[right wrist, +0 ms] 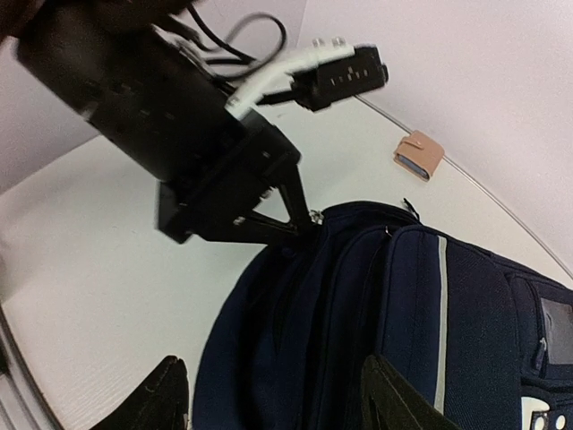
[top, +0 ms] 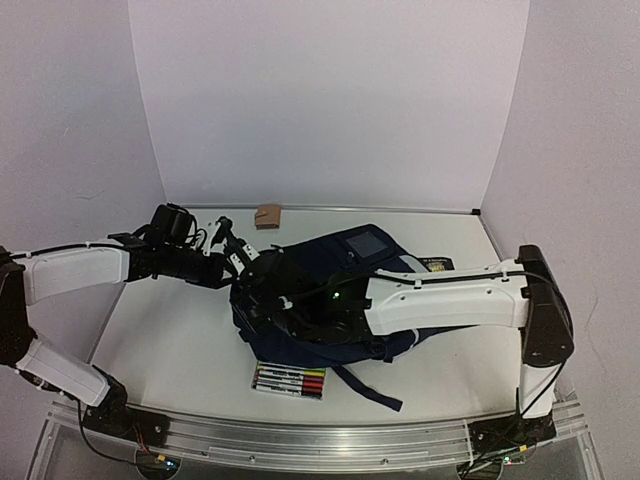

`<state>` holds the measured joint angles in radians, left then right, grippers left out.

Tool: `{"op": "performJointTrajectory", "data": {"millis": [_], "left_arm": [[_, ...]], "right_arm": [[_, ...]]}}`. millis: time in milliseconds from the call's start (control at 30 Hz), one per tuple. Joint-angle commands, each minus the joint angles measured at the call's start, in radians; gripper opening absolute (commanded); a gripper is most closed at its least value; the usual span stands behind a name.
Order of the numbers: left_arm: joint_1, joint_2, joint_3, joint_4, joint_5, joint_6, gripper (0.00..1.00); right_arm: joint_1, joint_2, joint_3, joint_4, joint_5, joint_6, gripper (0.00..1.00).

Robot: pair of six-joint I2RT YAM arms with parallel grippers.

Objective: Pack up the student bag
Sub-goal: Zip the student bag at the center of the board.

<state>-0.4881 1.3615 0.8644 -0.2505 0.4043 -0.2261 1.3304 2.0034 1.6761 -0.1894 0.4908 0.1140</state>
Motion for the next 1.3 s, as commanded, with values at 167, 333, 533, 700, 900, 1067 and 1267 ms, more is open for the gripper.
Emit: {"op": "performJointTrajectory", "data": {"millis": [167,333,533,700,900,1067,1267], "left_arm": [[-0.012,-0.081,0.001,0.106,0.012,-0.016,0.0],[-0.012,-0.082,0.006,0.088,-0.044,0.0,0.0],[0.054,-0.029,0.044,0.022,-0.176,0.005,0.0],[0.1,0.025,0.099,0.017,-0.179,0.018,0.0],[0.127,0.069,0.166,-0.003,-0.133,0.046,0.0],[0.133,0.101,0.229,-0.062,-0.043,0.083,0.0],[0.16,0.1,0.329,-0.21,-0.025,0.125,0.0]], "right_arm": [[-0.056,0.134,0.101,-0.012,-0.034,-0.068,0.54],[-0.071,0.157,0.123,-0.011,0.002,-0.075,0.12],[-0.071,0.001,0.009,0.011,-0.067,-0.134,0.0],[-0.071,-0.171,-0.085,0.008,-0.142,-0.164,0.0],[-0.071,-0.335,-0.111,-0.016,-0.122,-0.176,0.0],[-0.073,-0.41,-0.073,-0.016,-0.149,-0.194,0.0],[-0.085,-0.472,-0.03,-0.036,-0.189,-0.229,0.0]]}}
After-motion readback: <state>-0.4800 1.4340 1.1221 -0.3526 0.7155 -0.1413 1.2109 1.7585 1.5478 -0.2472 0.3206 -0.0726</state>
